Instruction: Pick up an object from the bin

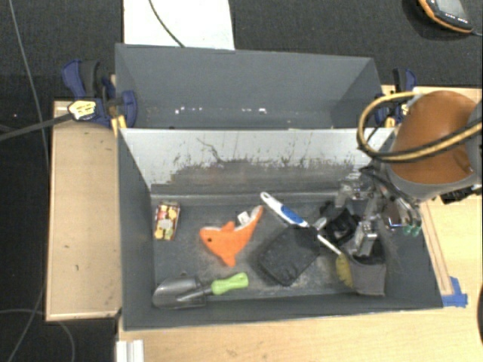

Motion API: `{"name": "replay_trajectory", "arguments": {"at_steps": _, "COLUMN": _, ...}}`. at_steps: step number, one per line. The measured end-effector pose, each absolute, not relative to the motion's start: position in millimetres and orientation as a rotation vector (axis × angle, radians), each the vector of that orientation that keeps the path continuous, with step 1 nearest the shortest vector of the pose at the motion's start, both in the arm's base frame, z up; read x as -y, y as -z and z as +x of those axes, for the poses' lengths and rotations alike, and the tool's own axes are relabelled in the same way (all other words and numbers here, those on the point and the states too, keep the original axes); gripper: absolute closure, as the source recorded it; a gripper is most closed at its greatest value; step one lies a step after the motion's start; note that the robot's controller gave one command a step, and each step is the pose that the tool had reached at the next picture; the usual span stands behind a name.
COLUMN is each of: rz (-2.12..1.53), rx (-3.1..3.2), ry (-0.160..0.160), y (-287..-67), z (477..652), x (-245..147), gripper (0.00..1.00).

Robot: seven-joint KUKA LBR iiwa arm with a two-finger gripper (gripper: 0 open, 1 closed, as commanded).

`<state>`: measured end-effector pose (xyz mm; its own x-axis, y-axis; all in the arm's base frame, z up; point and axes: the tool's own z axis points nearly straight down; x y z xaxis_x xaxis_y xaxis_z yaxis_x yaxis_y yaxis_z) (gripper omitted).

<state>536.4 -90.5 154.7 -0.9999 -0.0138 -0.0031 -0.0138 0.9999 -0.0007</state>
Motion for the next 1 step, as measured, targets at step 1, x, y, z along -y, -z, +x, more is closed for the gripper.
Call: {"name": "replay_trajectory", "arguments": {"at_steps": 1, "rz": -0.022, "rx": -3.138, "ry": 0.001, "y": -154.7, "z": 536.4, "x": 90.5, "gripper": 0.00}}
